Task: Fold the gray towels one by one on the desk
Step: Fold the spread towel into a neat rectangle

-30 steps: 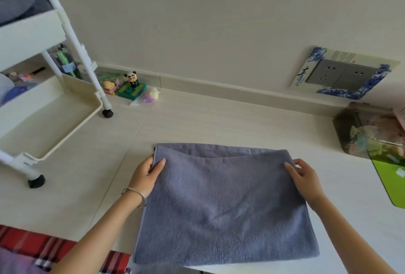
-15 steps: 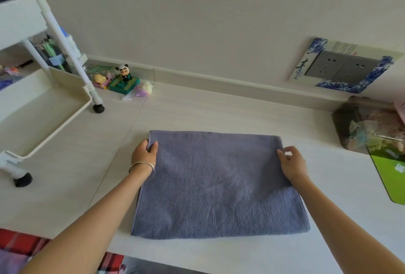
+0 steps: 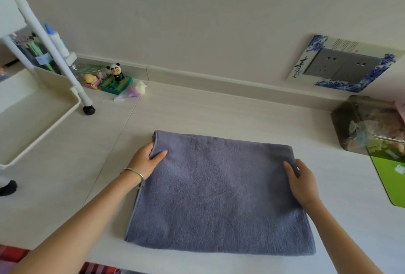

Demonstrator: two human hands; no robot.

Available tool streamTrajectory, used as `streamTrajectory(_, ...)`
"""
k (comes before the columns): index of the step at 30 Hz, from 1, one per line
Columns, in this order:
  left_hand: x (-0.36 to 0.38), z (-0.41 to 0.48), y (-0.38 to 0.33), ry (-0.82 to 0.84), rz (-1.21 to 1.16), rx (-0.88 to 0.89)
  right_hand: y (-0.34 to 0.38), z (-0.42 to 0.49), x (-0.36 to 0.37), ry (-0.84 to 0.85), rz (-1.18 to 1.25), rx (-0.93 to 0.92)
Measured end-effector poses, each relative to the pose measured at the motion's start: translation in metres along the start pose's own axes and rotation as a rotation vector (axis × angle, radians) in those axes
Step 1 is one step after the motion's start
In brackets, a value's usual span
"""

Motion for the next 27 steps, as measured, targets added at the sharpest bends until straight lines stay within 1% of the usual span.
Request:
streamTrajectory(2, -0.011, 0.003, -0.016, -0.095, -0.08, 0.064, 0.013, 0.002, -0.01, -0.053, 0.047, -0.067)
streamTrajectory(4, -0.02, 0.016, -0.022, -0.176, -0.118, 0.065, 0.024, 0.015, -0.018, -0.116, 0.064, -0.075)
streamTrajectory(5, -0.02, 0.022, -0.018, -0.167, -0.096, 0.031, 0.024, 0.023, -0.015, -0.103, 0.049, -0.054)
streamTrajectory(7, -0.013, 0.03, 0.006, -0.121, 0.038, -0.084, 0.017, 0.033, 0.001, -0.024, -0.05, 0.0)
streamTrajectory(9, -0.006, 0.031, 0.026, -0.134, 0.144, -0.172, 0.008, 0.038, 0.014, -0.001, -0.134, 0.037)
streamTrajectory(13, -0.002, 0.028, 0.02, -0.231, 0.118, -0.112, 0.012, 0.041, 0.019, -0.049, -0.225, 0.033)
streamTrajectory(16, 0.0, 0.033, 0.016, -0.242, 0.116, -0.085, 0.013, 0.045, 0.021, -0.045, -0.261, 0.063)
streamTrajectory(18, 0.001, 0.038, 0.012, -0.229, 0.12, -0.091, 0.013, 0.042, 0.018, -0.095, -0.267, 0.118)
streamTrajectory(20, 0.0, 0.039, 0.002, -0.242, 0.214, -0.125, 0.022, 0.032, 0.016, -0.228, -0.261, 0.12)
streamTrajectory(21, 0.002, 0.035, -0.005, -0.254, 0.333, -0.116, 0.03, 0.023, 0.019, -0.295, -0.269, 0.058)
streamTrajectory(22, 0.007, 0.029, -0.017, -0.259, 0.471, -0.055, 0.043, 0.01, 0.027, -0.343, -0.276, -0.048)
streamTrajectory(23, 0.018, 0.019, -0.031, -0.249, 0.581, 0.063, 0.059, -0.006, 0.039, -0.352, -0.289, -0.176)
streamTrajectory(25, 0.059, -0.015, -0.051, -0.163, 0.703, 0.304, 0.082, -0.043, 0.081, -0.252, -0.357, -0.39)
streamTrajectory(26, 0.084, -0.036, -0.049, -0.094, 0.761, 0.363, 0.085, -0.061, 0.105, -0.173, -0.395, -0.456)
streamTrajectory(27, 0.103, -0.054, -0.043, -0.02, 0.802, 0.363, 0.085, -0.078, 0.125, -0.103, -0.43, -0.49)
Point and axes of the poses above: each hand's wrist, its own z-axis towards the middle knuckle, its own x-axis out of the palm, y = z × x, the point moved 6 cm from there along z, towards the middle knuckle, and after that the axes turned 4 degrees about x, right-handed, at the moved point
